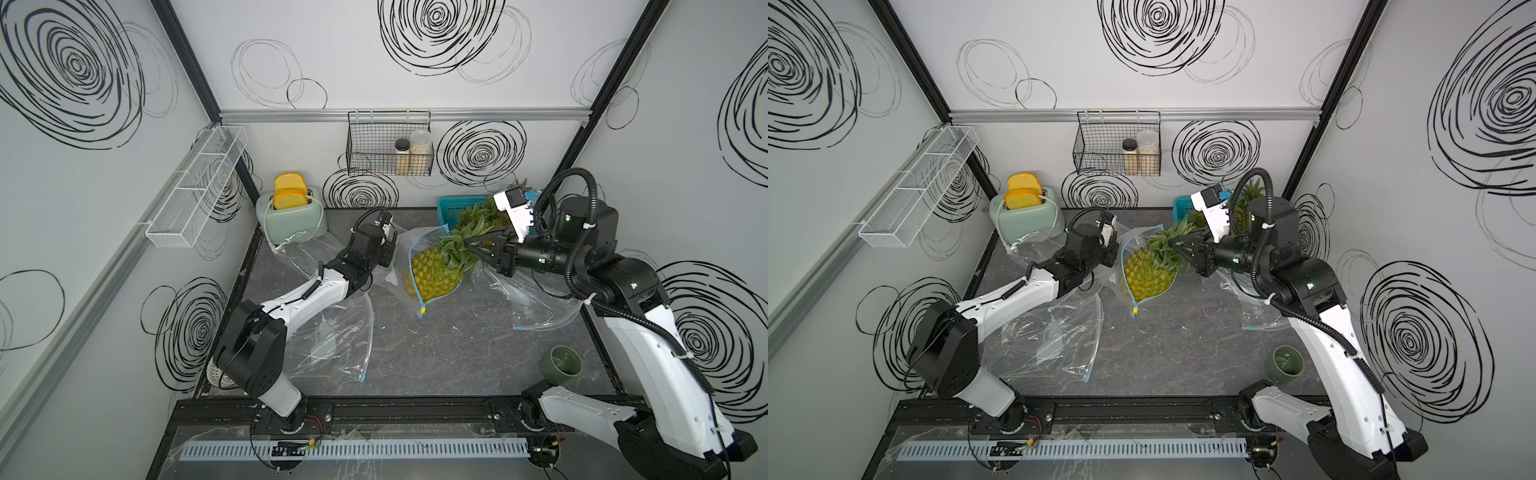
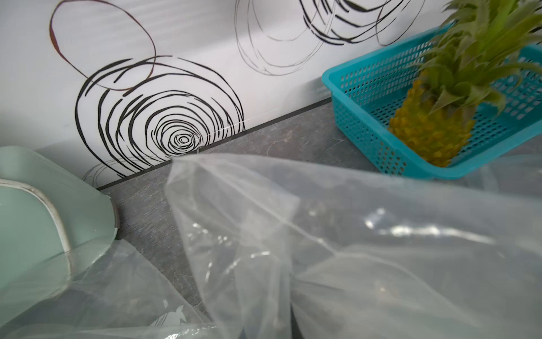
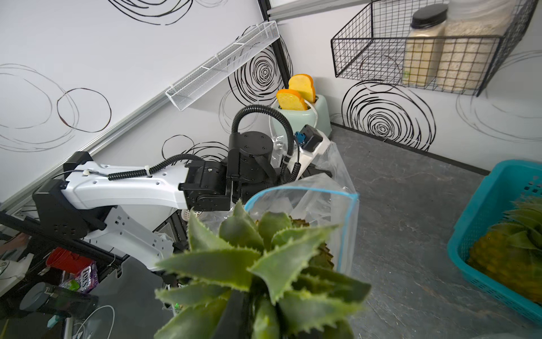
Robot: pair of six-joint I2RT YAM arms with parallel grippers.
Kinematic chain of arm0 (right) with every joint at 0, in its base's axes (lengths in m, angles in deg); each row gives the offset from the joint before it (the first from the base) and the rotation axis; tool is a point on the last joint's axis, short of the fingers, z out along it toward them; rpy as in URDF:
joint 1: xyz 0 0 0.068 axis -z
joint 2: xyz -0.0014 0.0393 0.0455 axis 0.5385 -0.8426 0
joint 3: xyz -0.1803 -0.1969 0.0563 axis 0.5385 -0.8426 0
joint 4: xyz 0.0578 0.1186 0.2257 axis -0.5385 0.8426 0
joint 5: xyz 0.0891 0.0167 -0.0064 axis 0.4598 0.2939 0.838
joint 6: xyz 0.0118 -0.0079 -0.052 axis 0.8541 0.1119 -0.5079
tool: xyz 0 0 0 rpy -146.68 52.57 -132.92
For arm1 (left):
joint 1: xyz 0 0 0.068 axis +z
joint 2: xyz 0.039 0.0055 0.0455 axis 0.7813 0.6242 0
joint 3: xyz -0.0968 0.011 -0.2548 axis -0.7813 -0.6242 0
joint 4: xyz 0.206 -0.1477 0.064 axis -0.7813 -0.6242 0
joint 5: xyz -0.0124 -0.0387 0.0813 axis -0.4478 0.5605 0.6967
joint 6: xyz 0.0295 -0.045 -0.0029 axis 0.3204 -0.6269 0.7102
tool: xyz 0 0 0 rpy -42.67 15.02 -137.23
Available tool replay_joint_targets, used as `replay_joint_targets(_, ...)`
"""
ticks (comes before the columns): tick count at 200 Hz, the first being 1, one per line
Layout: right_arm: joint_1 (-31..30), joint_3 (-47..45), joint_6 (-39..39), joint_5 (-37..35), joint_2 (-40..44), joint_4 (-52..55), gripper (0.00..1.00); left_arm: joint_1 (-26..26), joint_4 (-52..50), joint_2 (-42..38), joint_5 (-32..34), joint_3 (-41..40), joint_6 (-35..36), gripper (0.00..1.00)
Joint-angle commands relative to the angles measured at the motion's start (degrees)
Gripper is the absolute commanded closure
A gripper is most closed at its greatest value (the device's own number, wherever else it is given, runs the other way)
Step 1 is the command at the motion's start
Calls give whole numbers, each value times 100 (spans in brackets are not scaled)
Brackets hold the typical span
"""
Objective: Open the zip-top bag and take out the pineapple
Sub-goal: Pick up the pineapple from the zipper food storage bag.
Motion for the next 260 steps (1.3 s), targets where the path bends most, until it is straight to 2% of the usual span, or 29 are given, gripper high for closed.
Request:
replay_joint_targets(1, 15, 473, -60, 21, 265, -495, 100, 291, -156, 116, 416, 174, 205, 100)
replay_joint_targets(56, 21, 378, -50, -175, 412, -604, 100, 383, -369, 198, 688, -82, 188, 100)
replay_joint_targets(105, 29, 360, -109, -706, 424, -646, 100, 245, -894, 52, 889, -388, -228, 100)
replay_joint_targets(139, 29, 279, -119, -781, 226, -874, 100, -314, -1182, -148, 1385, -592, -396, 100)
replay_joint_targets(168, 33, 462, -129, -834, 50, -1017, 100, -558, -1427, -28, 1670, -549, -524, 100)
replay_joint_targets(212, 43, 490, -189, -1112, -61, -1027, 100, -1112, -1459, -275, 1916, -747, -941, 100)
replay_joint_targets(241, 38, 451, -145, -1058, -155, -1174, 100, -1717, -1427, -373, 2441, -803, -1192, 100)
replay_joint_targets(260, 38, 628, -145, -1043, -253, -1141, 100, -1875, -1436, -219, 2767, -851, -1291, 100)
